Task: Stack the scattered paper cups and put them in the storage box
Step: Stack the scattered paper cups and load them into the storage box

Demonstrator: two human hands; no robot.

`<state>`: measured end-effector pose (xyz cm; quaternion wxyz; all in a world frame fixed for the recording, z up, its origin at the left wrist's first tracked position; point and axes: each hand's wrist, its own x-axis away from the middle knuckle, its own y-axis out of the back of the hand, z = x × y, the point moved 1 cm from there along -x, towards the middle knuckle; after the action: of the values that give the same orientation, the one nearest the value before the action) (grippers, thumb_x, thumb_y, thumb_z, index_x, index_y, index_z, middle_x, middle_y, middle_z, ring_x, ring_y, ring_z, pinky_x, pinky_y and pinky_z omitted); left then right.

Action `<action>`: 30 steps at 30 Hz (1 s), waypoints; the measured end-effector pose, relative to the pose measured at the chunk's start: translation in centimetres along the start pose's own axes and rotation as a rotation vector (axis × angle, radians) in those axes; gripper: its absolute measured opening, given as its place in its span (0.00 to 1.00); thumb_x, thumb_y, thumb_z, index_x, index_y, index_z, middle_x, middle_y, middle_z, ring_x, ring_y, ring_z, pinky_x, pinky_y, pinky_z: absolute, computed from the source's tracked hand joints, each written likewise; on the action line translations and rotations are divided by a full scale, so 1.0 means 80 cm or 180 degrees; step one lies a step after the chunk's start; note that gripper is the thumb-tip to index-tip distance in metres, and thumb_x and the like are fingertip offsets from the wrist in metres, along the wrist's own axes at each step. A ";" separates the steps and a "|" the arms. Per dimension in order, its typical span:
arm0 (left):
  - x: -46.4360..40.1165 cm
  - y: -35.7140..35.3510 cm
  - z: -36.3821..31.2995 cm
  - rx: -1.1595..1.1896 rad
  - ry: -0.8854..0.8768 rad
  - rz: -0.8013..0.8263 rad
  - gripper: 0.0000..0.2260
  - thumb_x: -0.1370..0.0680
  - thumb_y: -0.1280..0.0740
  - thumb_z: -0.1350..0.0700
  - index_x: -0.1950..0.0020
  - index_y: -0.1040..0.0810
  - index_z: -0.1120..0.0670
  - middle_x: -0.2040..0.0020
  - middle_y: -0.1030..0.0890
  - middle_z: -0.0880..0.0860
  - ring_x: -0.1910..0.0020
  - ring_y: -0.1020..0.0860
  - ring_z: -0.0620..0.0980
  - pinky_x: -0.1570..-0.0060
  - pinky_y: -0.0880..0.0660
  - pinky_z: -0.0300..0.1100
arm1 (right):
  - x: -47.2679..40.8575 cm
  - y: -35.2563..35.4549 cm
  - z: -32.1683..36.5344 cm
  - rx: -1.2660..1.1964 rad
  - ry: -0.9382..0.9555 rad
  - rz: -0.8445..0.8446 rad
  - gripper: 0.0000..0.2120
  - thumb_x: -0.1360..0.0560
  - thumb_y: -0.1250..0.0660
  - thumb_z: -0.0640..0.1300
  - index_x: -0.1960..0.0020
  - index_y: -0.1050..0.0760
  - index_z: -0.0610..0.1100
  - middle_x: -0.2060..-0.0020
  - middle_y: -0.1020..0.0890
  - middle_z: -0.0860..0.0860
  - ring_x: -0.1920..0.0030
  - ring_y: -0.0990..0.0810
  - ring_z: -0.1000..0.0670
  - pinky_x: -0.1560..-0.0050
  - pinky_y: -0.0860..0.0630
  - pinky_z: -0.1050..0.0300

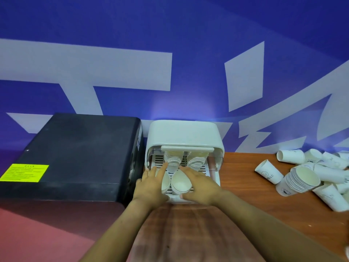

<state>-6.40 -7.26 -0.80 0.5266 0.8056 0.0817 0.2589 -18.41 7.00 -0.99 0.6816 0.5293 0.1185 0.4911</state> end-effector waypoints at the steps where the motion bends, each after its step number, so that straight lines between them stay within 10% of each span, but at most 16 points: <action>1: 0.003 0.004 -0.003 0.0060 -0.0060 -0.0104 0.44 0.27 0.31 0.45 0.23 0.60 0.42 0.22 0.48 0.52 0.23 0.49 0.55 0.30 0.40 0.54 | 0.005 0.006 0.001 -0.0007 0.0005 -0.0084 0.42 0.30 0.32 0.59 0.24 0.52 0.57 0.24 0.43 0.53 0.26 0.40 0.47 0.29 0.39 0.45; 10: 0.046 0.010 -0.053 0.0586 -0.0723 -0.0478 0.25 0.24 0.36 0.49 0.28 0.39 0.44 0.33 0.30 0.48 0.38 0.28 0.51 0.42 0.29 0.46 | 0.090 0.015 -0.026 -0.0096 -0.0454 -0.0003 0.31 0.25 0.34 0.53 0.26 0.40 0.51 0.28 0.35 0.50 0.29 0.34 0.49 0.31 0.35 0.55; 30: -0.003 -0.085 -0.325 0.0678 -0.0690 -0.0248 0.26 0.25 0.33 0.49 0.28 0.38 0.44 0.32 0.32 0.49 0.35 0.30 0.51 0.39 0.29 0.47 | 0.252 0.112 -0.332 -0.0358 -0.0883 -0.0174 0.16 0.26 0.33 0.53 0.39 0.26 0.53 0.47 0.22 0.56 0.49 0.23 0.56 0.44 0.26 0.57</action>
<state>-18.77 16.54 1.18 0.4535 0.8763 0.0825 0.1397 -31.51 38.70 2.86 0.7331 0.5497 0.0099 0.4004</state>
